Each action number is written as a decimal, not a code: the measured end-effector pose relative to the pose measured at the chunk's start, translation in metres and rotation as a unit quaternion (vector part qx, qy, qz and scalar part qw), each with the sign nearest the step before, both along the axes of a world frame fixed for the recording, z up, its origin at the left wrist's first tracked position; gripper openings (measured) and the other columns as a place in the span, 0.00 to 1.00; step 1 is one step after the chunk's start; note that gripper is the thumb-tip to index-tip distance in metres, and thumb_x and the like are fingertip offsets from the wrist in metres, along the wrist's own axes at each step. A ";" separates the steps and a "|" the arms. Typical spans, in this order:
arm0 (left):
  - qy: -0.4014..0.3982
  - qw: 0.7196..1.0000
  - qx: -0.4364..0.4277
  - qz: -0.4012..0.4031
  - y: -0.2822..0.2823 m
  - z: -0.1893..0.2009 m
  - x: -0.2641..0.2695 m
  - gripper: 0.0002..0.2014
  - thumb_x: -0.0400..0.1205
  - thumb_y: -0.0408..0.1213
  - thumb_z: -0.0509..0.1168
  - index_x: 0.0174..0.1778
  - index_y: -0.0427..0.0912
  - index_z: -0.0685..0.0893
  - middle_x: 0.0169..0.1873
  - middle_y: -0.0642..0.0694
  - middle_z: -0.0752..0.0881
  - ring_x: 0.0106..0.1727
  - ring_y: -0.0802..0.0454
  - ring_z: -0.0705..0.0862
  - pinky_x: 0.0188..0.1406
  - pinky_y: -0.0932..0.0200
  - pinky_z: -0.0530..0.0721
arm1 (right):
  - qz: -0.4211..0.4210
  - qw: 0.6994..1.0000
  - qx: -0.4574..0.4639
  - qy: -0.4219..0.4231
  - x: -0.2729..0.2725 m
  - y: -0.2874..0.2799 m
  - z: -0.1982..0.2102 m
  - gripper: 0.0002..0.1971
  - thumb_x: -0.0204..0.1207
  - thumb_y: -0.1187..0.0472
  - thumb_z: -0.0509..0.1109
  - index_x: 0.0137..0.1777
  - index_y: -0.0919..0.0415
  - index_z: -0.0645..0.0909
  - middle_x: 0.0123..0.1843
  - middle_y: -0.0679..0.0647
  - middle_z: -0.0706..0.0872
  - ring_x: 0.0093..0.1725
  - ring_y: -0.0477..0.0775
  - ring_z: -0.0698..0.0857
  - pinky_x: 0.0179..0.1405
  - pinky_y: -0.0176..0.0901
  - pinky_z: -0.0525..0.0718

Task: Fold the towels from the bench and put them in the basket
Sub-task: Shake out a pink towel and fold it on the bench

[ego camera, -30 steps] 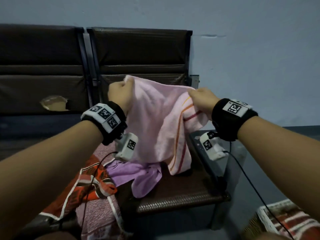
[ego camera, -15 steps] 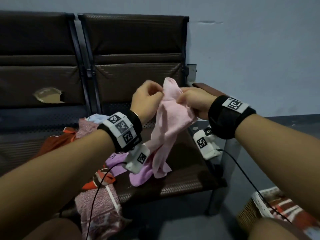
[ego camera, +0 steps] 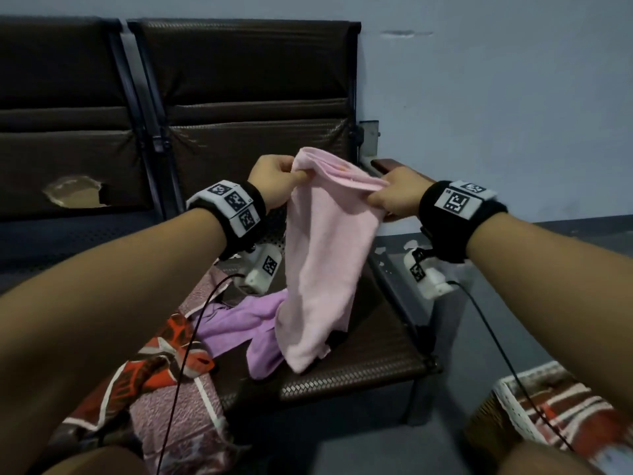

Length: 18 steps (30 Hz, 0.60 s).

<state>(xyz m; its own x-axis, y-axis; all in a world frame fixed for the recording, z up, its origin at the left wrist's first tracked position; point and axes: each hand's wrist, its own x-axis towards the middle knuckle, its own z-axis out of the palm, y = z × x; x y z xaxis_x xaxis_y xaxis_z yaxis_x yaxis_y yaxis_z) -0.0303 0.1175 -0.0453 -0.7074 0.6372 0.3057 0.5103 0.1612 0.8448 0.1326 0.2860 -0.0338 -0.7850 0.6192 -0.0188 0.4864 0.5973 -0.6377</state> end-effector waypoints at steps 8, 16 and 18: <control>-0.045 0.986 0.158 0.013 0.024 0.032 -0.020 0.08 0.72 0.29 0.78 0.43 0.45 0.92 0.38 0.51 0.93 0.40 0.62 0.90 0.41 0.63 0.87 | -0.035 0.945 0.020 0.324 -0.023 0.017 -0.003 0.20 0.77 0.60 0.68 0.24 0.41 0.81 0.19 0.36 0.75 0.25 0.36 0.71 0.25 0.31 0.68; -0.109 0.991 -0.032 -0.070 -0.017 -0.075 0.006 0.13 0.73 0.18 0.73 0.36 0.40 0.80 0.36 0.39 0.81 0.41 0.48 0.78 0.39 0.57 0.77 | 0.035 0.988 -0.063 0.136 0.014 0.005 -0.074 0.11 0.79 0.57 0.67 0.41 0.52 0.91 0.38 0.49 0.90 0.38 0.47 0.85 0.41 0.43 0.80; -0.146 0.976 -0.119 -0.108 -0.026 -0.105 0.019 0.10 0.76 0.16 0.67 0.39 0.36 0.82 0.34 0.40 0.81 0.36 0.49 0.79 0.31 0.62 0.78 | 0.055 0.992 -0.114 0.013 0.030 -0.001 -0.100 0.08 0.78 0.63 0.69 0.43 0.57 0.90 0.31 0.50 0.86 0.30 0.47 0.81 0.32 0.38 0.79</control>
